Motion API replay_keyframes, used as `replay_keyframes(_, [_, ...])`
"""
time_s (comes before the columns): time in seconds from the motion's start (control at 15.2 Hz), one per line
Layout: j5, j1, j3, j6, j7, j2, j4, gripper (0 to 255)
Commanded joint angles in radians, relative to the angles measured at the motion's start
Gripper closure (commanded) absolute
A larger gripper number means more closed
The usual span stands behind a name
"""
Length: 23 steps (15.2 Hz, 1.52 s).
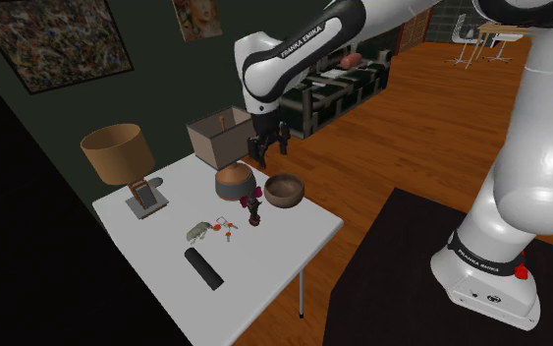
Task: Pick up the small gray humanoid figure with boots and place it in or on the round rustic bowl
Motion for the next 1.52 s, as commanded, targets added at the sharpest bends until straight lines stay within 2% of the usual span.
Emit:
replay_keyframes(0.0, [-0.014,0.005,-0.003,0.003,0.020,0.086,0.064,0])
replay_keyframes(0.59, [-0.052,0.051,-0.026,-0.046,0.099,0.475,0.422,0])
replay_keyframes(1.06, [-0.060,0.085,-0.047,-0.169,0.134,0.812,0.826,0])
replay_keyframes(1.45, [-0.061,0.084,-0.048,-0.098,0.136,0.827,0.769,0])
